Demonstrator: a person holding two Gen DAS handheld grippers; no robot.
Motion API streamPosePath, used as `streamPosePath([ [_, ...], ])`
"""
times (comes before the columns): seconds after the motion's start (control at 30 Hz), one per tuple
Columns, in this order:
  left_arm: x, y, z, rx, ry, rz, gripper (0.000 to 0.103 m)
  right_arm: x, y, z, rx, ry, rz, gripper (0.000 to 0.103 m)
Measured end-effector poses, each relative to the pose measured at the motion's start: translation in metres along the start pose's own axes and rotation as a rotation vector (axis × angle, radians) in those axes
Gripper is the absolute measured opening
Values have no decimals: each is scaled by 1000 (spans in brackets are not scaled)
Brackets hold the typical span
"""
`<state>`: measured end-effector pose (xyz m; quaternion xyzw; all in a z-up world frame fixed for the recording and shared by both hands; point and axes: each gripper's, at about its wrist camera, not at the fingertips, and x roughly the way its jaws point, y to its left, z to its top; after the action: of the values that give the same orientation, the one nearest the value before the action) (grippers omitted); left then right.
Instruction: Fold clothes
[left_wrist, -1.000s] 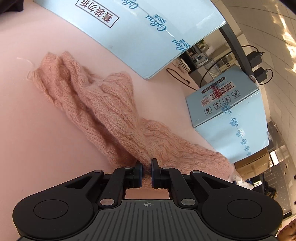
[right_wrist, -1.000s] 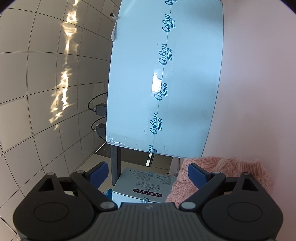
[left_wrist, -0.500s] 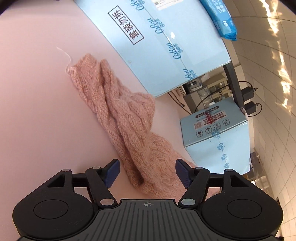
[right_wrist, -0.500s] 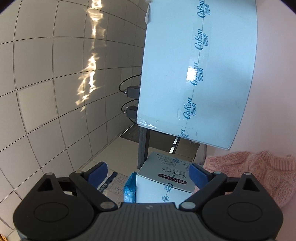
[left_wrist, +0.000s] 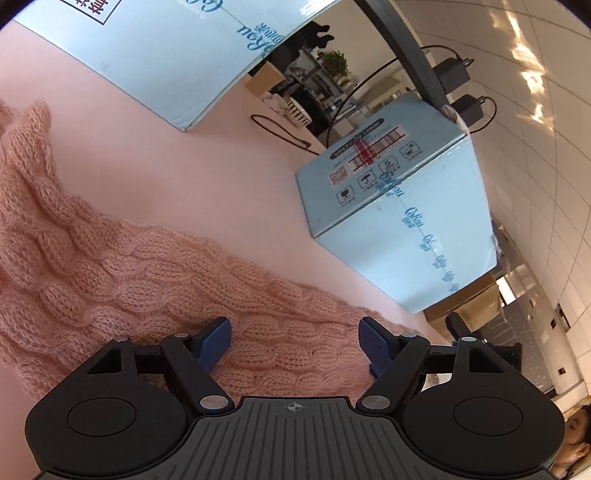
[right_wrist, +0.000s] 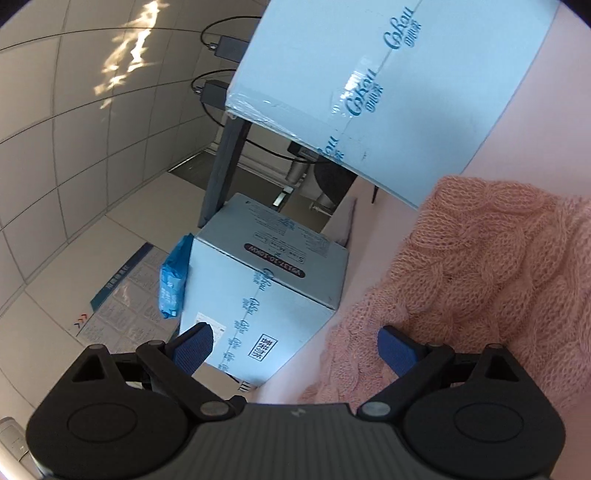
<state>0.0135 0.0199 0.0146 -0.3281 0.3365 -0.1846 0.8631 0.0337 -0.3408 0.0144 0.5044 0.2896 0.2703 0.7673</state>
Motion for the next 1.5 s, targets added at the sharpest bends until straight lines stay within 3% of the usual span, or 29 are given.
streamPosePath([
  [0.07, 2, -1, -3, 31, -10, 13, 78, 3, -18, -3, 101, -15, -87, 77],
  [0.1, 1, -3, -3, 40, -10, 20, 78, 2, -21, -4, 105, -19, -103, 75],
  [0.17, -2, -8, -4, 52, -17, 20, 78, -2, -22, -6, 111, -18, -96, 81],
  [0.27, -10, -21, -6, 95, -25, -6, 78, -15, -18, -8, 131, -31, -20, 95],
  [0.4, -17, -45, -9, 191, -19, -47, 78, -53, 0, -11, 135, -113, 7, 100],
  [0.47, -14, -53, -9, 212, 9, -79, 78, -72, 2, -15, 169, -157, -39, 102],
  [0.53, -3, -57, -9, 212, 62, -95, 78, -92, 2, -20, 200, -187, -142, 102],
  [0.67, 19, -50, -14, 181, 130, -72, 78, -120, -5, -26, 251, -243, -281, 102],
  [0.77, 35, -31, -15, 104, 192, -64, 78, -127, -15, -25, 284, -268, -374, 102],
  [0.93, 35, -25, -18, 101, 185, -97, 78, -98, -11, -13, 230, -211, -436, 103],
  [1.2, 32, -23, -21, 119, 171, -119, 78, -65, -8, -7, 145, -296, -489, 103],
  [1.5, 32, -22, -21, 116, 175, -130, 78, -32, -4, -5, -15, -304, -520, 103],
])
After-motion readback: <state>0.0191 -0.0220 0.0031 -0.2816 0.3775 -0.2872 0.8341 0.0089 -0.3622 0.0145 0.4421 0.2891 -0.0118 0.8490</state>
